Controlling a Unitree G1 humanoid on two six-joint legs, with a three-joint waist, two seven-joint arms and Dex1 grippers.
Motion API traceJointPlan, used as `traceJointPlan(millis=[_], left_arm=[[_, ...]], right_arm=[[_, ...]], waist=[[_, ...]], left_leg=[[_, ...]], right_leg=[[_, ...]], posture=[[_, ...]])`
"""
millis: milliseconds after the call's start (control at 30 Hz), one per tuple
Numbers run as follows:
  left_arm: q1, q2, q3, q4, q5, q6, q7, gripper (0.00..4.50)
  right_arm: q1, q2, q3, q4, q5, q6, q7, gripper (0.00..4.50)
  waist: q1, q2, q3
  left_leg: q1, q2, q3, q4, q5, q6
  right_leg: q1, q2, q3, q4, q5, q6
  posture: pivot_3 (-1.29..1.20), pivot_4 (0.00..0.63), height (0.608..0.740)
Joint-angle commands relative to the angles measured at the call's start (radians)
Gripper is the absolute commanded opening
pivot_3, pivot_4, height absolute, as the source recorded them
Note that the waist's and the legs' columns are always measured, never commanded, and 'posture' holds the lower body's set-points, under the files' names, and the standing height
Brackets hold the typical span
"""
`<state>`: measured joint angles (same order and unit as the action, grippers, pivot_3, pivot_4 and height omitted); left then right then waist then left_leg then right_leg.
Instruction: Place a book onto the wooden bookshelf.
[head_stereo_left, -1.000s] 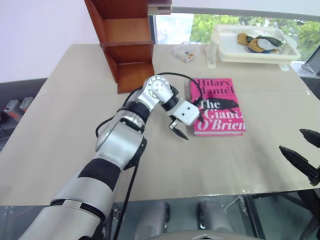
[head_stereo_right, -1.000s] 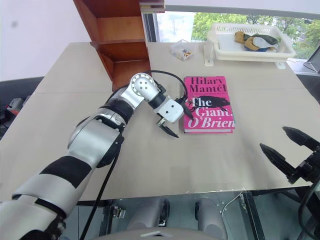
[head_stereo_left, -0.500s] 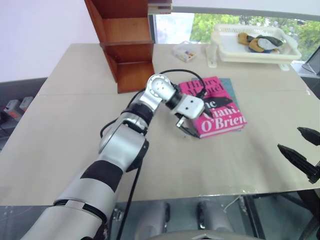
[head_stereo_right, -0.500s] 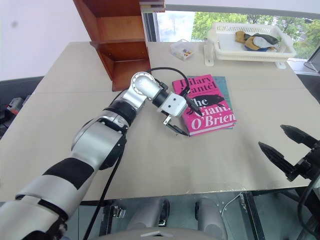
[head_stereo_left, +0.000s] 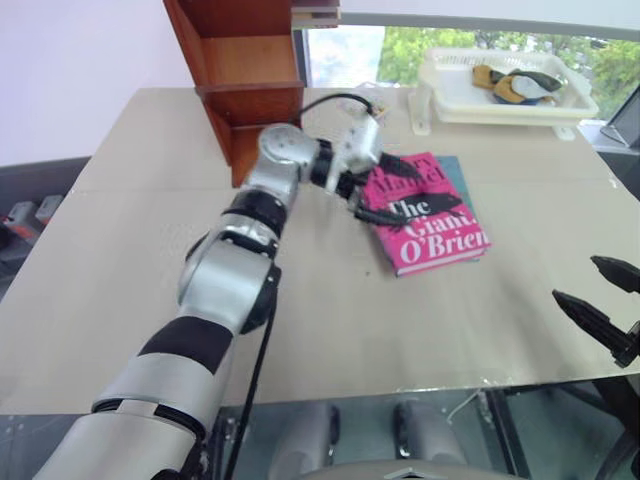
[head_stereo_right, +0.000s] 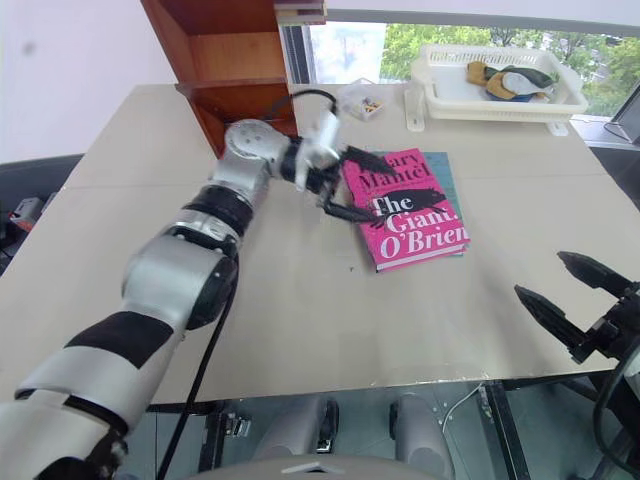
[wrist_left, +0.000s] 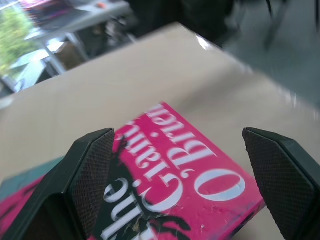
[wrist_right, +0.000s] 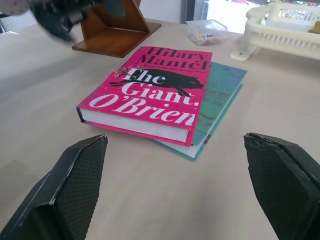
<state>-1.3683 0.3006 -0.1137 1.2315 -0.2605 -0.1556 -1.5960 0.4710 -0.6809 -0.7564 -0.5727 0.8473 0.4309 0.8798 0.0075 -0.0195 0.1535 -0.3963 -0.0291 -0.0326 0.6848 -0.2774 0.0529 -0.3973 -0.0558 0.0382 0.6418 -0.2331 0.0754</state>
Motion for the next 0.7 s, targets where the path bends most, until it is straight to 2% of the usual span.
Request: traceJointPlan(millis=[33,133,367,700], left_arm=[[-0.014,0.024,0.128,0.024,-0.063,0.252,0.129,4.38],[0.021,0.023,0.187,0.042,-0.059,0.405,0.283,4.38],[0.131,-0.025,0.291,0.048,-0.085,0.703,0.532,4.38],[0.215,-0.085,0.549,0.046,-0.244,0.945,0.831,4.38]], right_arm=[[0.013,-0.021,-0.034,-0.031,0.039,0.003,0.029,4.5],[0.018,-0.039,-0.041,-0.042,0.07,0.013,0.047,4.5],[0.06,-0.069,-0.086,-0.041,0.075,0.024,0.077,4.5],[0.085,-0.061,-0.109,-0.046,0.074,0.019,0.08,4.5]], waist=[[0.001,0.0,0.0],[0.007,0.0,0.0],[0.007,-0.001,0.0],[0.006,0.0,0.0]], left_leg=[[0.0,0.0,0.0,0.0,0.0,0.0],[0.0,0.0,-0.001,0.001,0.0,0.0],[-0.001,0.0,-0.002,0.001,0.0,0.0],[0.0,0.0,-0.001,0.0,0.0,-0.001]], right_leg=[[0.0,0.0,0.0,0.0,0.0,0.0],[0.0,-0.001,-0.001,0.0,0.0,0.0],[0.0,-0.001,-0.001,0.0,0.0,0.0],[0.0,-0.003,-0.001,0.001,0.0,0.0]], posture=[[0.0,0.15,0.74],[0.0,0.15,0.74],[0.0,0.15,0.74],[0.0,0.15,0.74]])
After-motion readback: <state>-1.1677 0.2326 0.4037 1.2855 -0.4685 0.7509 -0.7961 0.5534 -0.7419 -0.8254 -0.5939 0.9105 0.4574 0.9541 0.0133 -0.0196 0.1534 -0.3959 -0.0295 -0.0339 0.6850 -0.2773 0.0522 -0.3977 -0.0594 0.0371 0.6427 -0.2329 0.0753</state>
